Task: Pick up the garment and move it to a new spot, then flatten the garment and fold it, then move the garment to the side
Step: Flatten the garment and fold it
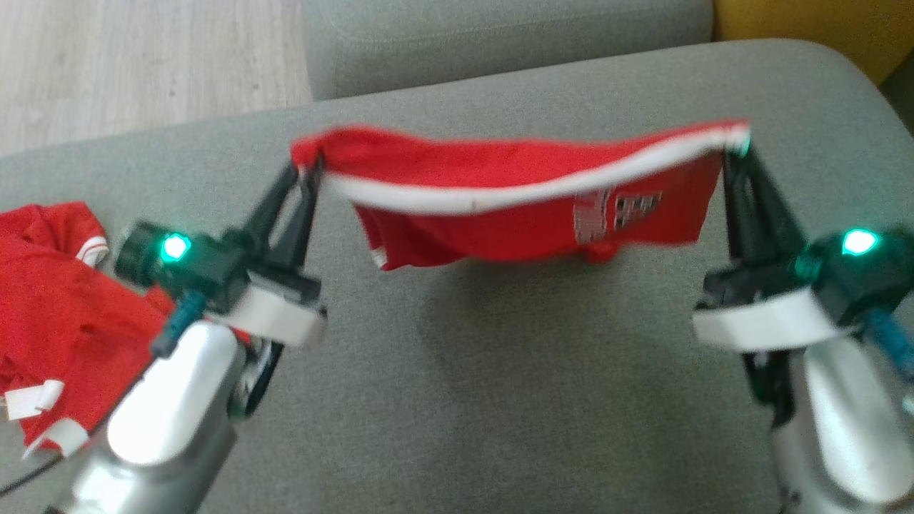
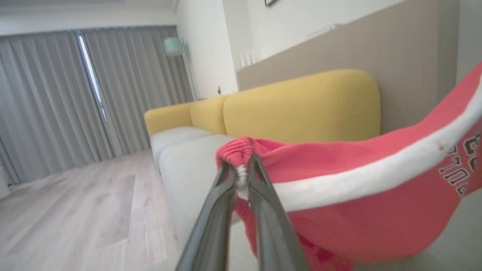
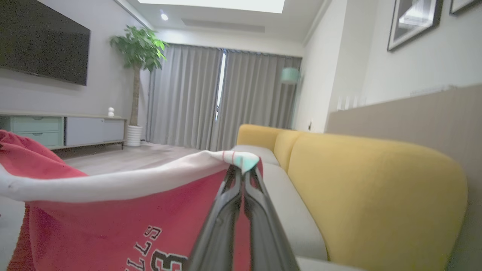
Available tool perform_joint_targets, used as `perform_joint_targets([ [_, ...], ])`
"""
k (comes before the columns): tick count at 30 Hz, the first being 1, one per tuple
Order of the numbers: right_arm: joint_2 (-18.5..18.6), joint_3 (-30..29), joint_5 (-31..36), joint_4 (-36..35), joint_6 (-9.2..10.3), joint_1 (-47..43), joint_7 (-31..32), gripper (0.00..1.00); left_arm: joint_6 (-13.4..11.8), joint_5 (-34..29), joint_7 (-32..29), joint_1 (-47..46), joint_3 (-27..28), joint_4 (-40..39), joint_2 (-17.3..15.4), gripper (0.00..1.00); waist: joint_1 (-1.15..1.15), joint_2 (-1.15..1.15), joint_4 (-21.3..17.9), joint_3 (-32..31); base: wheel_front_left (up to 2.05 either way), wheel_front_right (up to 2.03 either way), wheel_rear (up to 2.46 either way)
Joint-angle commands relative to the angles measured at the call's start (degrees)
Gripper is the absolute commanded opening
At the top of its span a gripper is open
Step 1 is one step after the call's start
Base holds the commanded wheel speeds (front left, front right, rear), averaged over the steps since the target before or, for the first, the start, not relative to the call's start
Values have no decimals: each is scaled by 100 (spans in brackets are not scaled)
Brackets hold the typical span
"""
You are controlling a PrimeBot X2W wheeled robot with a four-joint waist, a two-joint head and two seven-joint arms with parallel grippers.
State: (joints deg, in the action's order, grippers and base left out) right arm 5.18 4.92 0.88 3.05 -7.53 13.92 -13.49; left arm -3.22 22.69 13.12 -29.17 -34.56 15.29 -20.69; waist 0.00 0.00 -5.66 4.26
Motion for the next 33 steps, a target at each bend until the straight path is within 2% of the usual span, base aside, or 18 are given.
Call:
perform_joint_targets([
  [1,121,164,-77,-349,4,409,101,0,-112,43,-14,-430,377,-352,-181,0,0,0,-1,-82,0,0,0],
  [7,455,316,-186,-681,4,696,496,0,-372,62,-222,-467,480,-936,-194,0,0,0,48,-314,0,0,0],
  [13,597,370,-290,-1060,4,287,742,0,-577,64,-531,46,395,-1477,-359,0,0,0,99,-455,0,0,0],
  [19,464,125,-327,-1624,4,-491,945,0,-957,73,-826,923,363,-2335,-638,0,0,0,139,-557,0,0,0],
  [23,383,35,-307,-1892,4,-761,1043,0,-1203,36,-935,1197,436,-2804,-757,0,0,0,187,-557,0,0,0],
  [28,498,90,-294,-1857,4,-503,1213,0,-1190,-3,-1148,903,464,-2923,-805,0,0,0,258,-440,0,0,0],
  [30,572,143,-320,-1749,4,-230,1312,0,-1079,6,-1270,607,452,-2825,-797,0,0,0,280,-328,0,0,0],
  [33,726,213,-379,-1504,4,421,1458,0,-785,21,-1473,-76,445,-2537,-801,0,0,0,292,2,0,0,0],
])
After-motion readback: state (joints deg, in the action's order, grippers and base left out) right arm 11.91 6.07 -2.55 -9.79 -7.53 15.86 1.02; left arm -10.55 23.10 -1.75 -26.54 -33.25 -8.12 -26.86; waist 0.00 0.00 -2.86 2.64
